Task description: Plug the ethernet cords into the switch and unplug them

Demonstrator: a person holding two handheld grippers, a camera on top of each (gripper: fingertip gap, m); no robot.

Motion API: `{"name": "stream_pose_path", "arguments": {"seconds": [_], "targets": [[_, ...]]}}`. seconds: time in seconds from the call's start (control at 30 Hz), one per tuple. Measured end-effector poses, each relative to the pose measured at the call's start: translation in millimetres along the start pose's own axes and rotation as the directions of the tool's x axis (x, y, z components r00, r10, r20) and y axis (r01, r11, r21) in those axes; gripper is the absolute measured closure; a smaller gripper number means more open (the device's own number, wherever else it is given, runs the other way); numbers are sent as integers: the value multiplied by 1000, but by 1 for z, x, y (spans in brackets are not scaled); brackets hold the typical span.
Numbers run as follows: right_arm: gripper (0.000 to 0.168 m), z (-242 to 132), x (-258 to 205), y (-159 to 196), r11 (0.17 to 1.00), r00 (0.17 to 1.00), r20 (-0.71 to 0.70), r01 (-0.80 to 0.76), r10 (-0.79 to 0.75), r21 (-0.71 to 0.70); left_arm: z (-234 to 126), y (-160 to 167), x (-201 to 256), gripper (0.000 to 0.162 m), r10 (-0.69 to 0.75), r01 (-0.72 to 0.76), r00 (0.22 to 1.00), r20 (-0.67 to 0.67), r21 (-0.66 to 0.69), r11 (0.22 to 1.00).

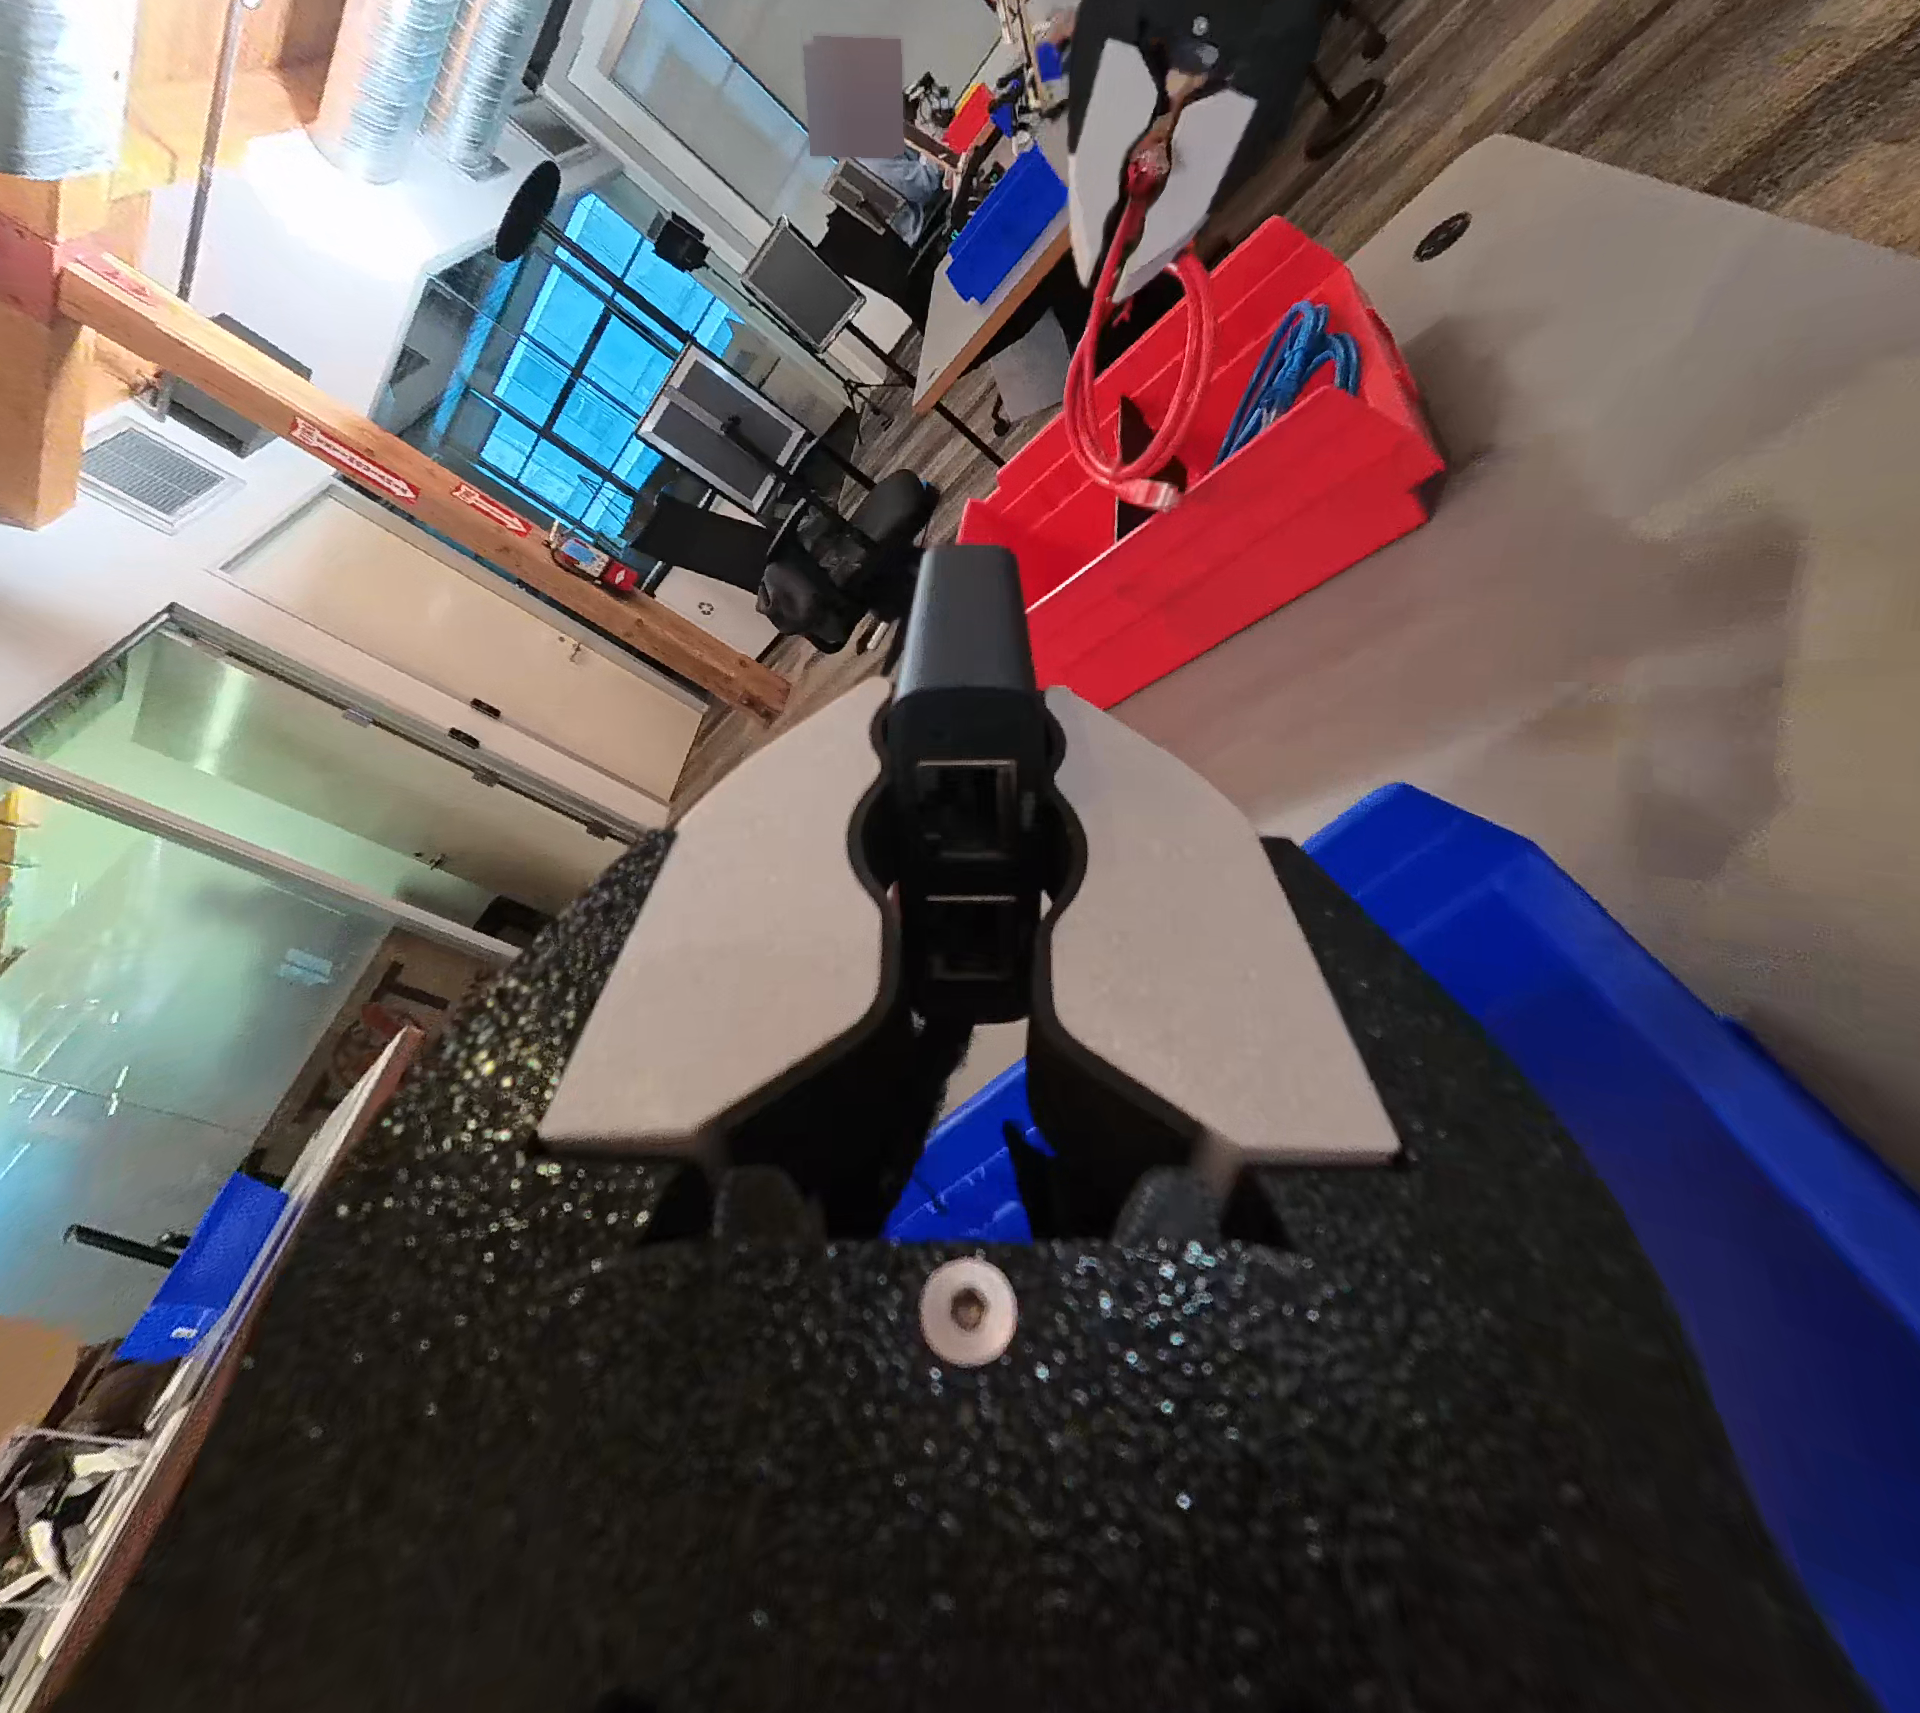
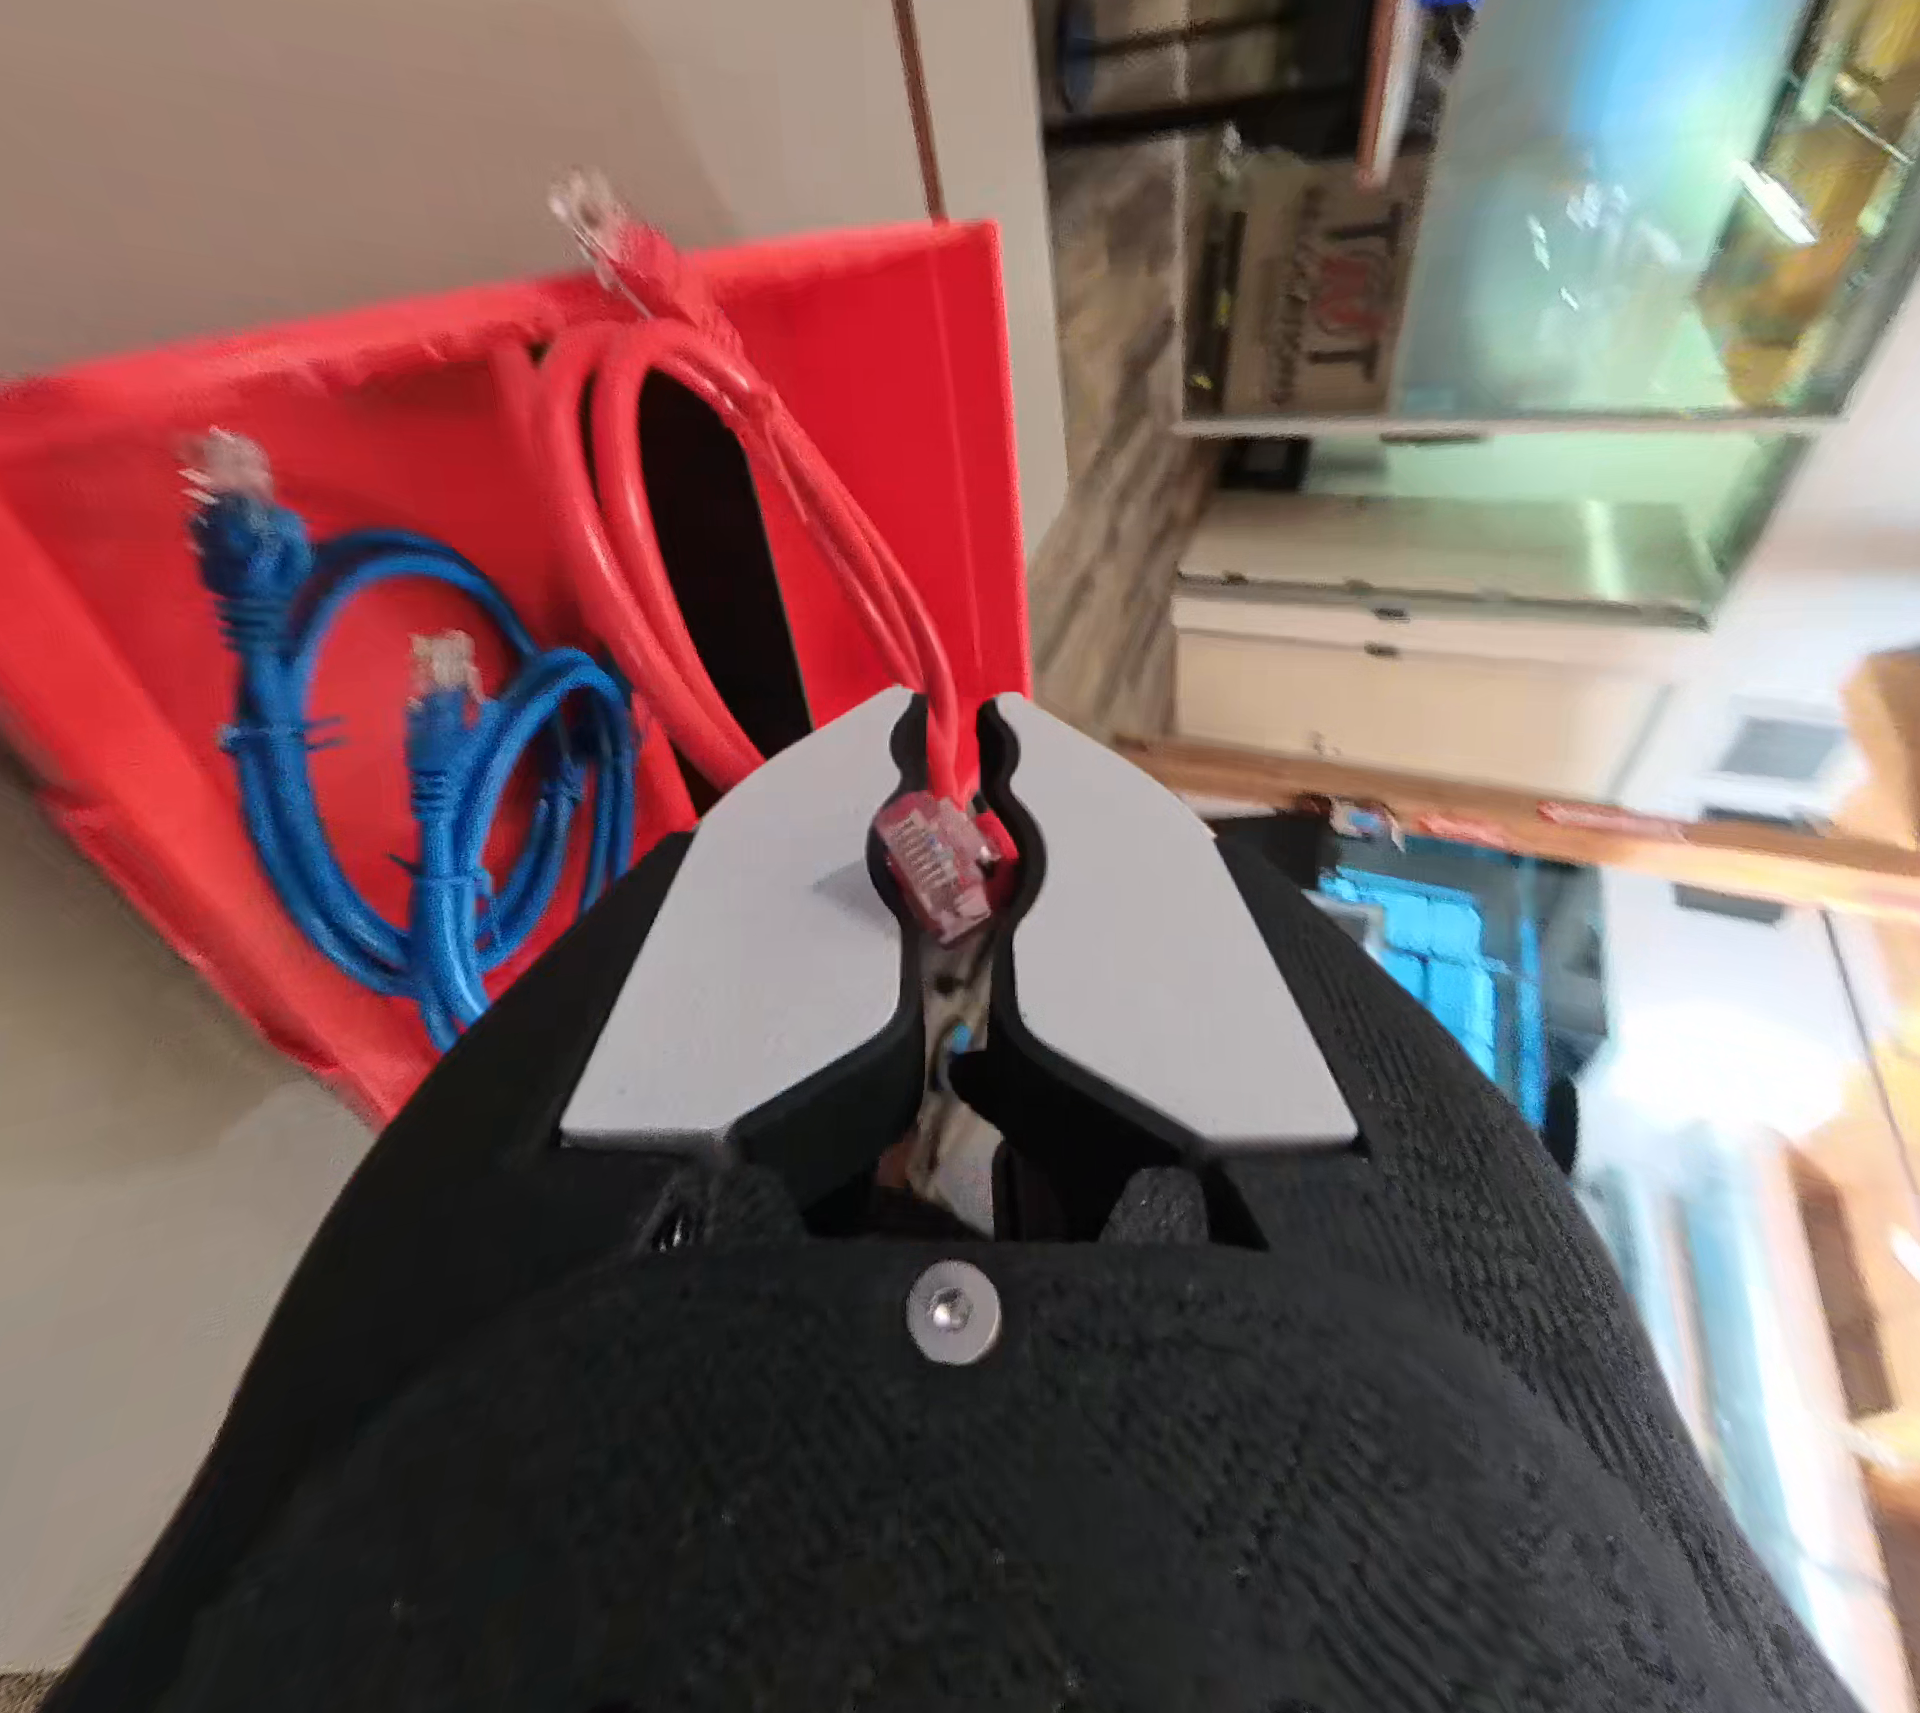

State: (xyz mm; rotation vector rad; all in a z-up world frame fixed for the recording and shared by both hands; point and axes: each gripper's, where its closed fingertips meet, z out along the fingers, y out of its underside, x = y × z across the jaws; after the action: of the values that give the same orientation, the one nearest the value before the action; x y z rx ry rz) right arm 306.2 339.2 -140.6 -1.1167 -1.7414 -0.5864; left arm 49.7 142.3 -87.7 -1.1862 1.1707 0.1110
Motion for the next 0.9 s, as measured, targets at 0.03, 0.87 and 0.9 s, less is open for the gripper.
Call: {"name": "stream_pose_path", "arguments": {"seconds": [0.03,0.87,0.9], "targets": [[160,1,0,8,1000,999,-37,-8,7,-25,1,1,0,141,4,-4,1000,5,-6,1000],[82,-36,17,14,678,738,242,-675,630,292,26,19,15,141,-54,58,998,23,-200,978],[84,-42,26,15,661,744,189,-660,641,356,29,18,19,141,-74,77,997,22,-216,973]]}}
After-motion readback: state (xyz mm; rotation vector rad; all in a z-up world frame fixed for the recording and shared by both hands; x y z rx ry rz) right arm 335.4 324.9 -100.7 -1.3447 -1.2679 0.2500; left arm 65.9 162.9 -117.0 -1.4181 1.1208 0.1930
